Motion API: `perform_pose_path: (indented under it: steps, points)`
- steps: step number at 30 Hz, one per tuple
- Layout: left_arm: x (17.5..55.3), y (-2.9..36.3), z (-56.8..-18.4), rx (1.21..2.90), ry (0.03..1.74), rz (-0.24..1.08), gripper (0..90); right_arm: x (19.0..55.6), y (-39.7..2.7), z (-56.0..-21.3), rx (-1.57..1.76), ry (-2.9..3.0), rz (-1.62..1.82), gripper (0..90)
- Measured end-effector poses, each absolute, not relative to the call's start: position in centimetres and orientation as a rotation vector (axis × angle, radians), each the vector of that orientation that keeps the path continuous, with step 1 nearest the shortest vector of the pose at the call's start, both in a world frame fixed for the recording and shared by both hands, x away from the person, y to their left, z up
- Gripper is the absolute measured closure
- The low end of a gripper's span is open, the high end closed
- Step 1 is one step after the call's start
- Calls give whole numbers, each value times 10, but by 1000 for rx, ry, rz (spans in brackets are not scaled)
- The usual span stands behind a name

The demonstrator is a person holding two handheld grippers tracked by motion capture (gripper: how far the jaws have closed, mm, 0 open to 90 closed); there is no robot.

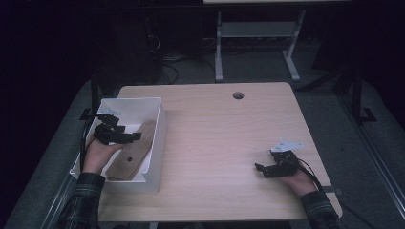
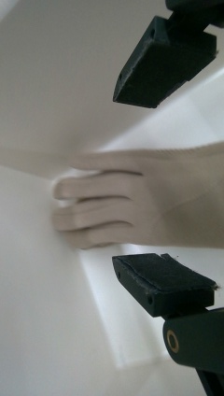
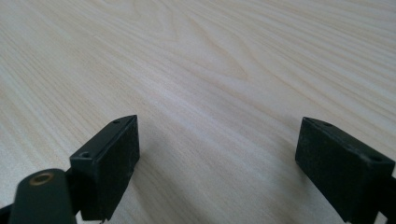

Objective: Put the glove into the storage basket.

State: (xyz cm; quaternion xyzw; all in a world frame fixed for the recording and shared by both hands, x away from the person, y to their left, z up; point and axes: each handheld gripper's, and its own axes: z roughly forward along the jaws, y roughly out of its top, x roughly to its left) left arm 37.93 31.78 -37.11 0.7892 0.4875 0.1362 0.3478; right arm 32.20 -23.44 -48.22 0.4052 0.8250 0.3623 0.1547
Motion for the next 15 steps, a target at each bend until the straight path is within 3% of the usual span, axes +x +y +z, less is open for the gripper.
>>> perform_pose_path:
  steps: [15]
  points:
    - [374,292,-335,2015,1120,287,173,322,-234,-482,1161,2363,1040,131]
